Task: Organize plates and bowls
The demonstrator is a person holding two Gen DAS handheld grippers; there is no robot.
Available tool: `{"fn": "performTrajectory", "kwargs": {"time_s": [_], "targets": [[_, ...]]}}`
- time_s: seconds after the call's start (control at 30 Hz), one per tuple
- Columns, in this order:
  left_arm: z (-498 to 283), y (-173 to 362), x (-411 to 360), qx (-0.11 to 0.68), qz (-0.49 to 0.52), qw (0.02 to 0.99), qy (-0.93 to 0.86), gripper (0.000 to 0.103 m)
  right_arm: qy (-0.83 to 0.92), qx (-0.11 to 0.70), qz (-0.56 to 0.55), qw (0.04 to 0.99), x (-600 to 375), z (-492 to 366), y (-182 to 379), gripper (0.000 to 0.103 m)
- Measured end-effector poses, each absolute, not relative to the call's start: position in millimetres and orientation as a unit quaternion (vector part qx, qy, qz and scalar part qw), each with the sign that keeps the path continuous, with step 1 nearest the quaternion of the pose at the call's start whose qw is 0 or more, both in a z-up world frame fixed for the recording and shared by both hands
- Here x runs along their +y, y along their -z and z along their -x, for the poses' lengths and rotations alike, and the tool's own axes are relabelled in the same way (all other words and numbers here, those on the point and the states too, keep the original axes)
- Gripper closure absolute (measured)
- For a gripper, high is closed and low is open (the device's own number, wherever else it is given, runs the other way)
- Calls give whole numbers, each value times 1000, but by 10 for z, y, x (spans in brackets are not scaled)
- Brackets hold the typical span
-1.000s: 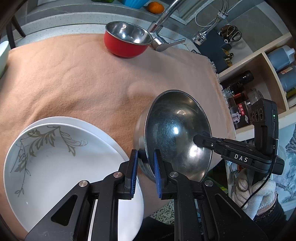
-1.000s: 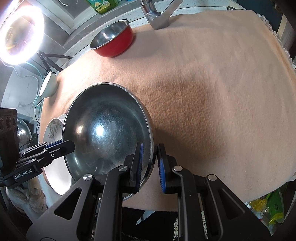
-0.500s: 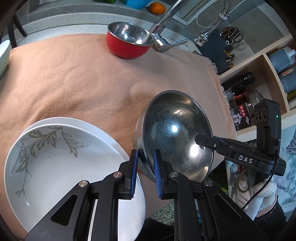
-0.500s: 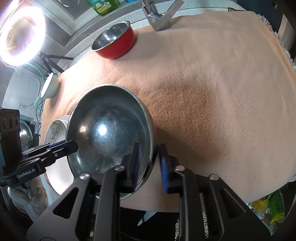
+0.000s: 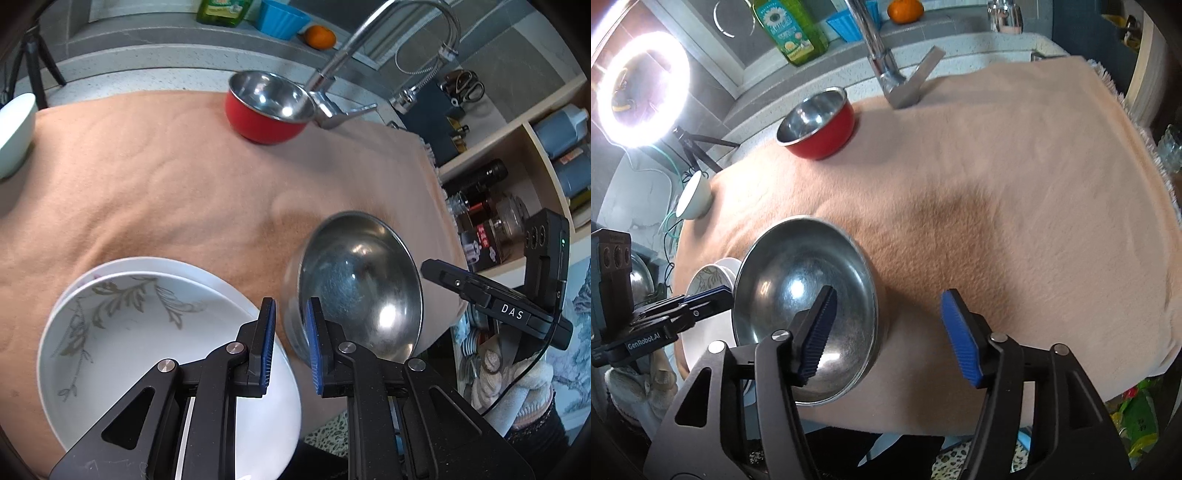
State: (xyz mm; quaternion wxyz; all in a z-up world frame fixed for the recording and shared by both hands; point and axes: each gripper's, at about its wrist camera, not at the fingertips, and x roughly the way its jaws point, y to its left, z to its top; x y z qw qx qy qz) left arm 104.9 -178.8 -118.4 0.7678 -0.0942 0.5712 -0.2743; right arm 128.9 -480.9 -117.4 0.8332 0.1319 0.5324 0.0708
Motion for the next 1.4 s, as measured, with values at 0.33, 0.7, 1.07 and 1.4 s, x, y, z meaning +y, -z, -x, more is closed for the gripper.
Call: {"fn": "performTrajectory", "kwargs": {"time_s": [0.33, 0.7, 1.07, 1.4], "targets": [[-1212, 1007, -1674, 547, 93, 790, 261, 88, -59, 464, -74, 881, -4819, -1380, 853, 38], [-1665, 907, -1623, 530, 98, 807, 239, 88, -65, 465, -73, 880, -5032, -1806, 613, 27], [-2199, 954, -1788, 531, 111, 811, 219, 88, -96, 484, -93, 865, -5176, -2418, 642, 31], [-2573, 1102, -1910, 543, 126, 806, 199, 88, -132, 502, -105, 849, -5016, -2879, 760, 47]]}}
